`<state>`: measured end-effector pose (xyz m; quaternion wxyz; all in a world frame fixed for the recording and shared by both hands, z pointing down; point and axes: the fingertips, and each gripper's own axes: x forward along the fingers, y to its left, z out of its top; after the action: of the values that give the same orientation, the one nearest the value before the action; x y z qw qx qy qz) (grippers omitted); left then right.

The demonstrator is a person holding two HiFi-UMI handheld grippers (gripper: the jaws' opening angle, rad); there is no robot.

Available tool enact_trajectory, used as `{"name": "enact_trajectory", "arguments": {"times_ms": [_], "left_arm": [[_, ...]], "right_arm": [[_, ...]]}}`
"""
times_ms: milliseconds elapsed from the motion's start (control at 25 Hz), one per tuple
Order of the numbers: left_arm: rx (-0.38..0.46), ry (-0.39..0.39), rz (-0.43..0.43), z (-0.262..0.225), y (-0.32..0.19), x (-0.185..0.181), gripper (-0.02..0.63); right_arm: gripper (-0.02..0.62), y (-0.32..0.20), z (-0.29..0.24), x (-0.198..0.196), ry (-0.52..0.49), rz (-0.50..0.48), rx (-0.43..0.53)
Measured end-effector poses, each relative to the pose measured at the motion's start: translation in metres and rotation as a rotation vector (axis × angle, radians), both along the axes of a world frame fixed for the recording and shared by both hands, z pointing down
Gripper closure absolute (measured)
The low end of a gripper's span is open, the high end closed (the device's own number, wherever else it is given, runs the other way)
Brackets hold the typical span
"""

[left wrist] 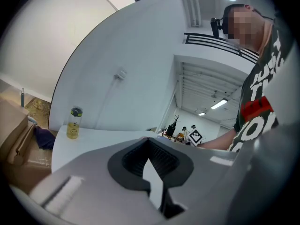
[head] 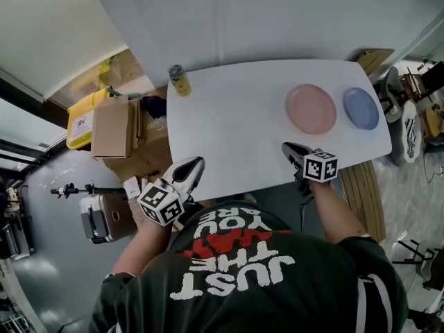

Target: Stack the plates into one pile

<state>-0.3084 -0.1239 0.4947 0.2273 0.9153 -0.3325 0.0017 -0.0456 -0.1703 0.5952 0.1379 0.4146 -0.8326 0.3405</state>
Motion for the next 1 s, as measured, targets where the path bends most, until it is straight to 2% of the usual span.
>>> {"name": "enact_trajectory", "arguments": {"times_ms": [80,160,240,320,400,520,680,840,920,1000], "left_arm": [[0.007,0.000,0.012,0.000,0.012,-0.017,0.598],[0.012,-0.010,0.037,0.000,0.023,-0.031,0.598],[0.023,-0.027,0.062,-0.001,0.030,-0.037,0.598],[0.030,-0.031,0.066,-0.002,0.033,-0.032,0.598],[0.036,-0.025,0.048,-0.005,0.032,-0.015,0.598],[0.062,-0.026,0.015,-0.010,0.026,0.035,0.598],[0.091,-0.030,-0.055,-0.005,0.009,0.132,0.598],[0.054,0.024,-0.190,-0.008,-0.020,0.243,0.598],[0.037,0.035,-0.209,-0.017,-0.023,0.295,0.598],[0.037,0.009,-0.209,-0.026,-0.028,0.333,0.598]], "right_arm": [[0.585,0.039,-0.003,-0.054,-0.060,-0.072,-0.015],[0.588,0.065,-0.010,-0.086,-0.094,-0.104,-0.022],[0.588,0.074,-0.024,-0.097,-0.090,-0.129,0.005],[0.588,0.068,-0.041,-0.088,-0.036,-0.155,0.067],[0.588,0.052,-0.057,-0.063,0.007,-0.163,0.136],[0.588,0.023,-0.075,-0.005,-0.001,-0.160,0.213],[0.588,-0.013,-0.087,0.088,-0.044,-0.227,0.290],[0.588,-0.037,-0.104,0.189,-0.038,-0.314,0.304],[0.587,-0.042,-0.112,0.232,-0.020,-0.345,0.290],[0.586,-0.045,-0.118,0.261,-0.021,-0.359,0.287]]}}
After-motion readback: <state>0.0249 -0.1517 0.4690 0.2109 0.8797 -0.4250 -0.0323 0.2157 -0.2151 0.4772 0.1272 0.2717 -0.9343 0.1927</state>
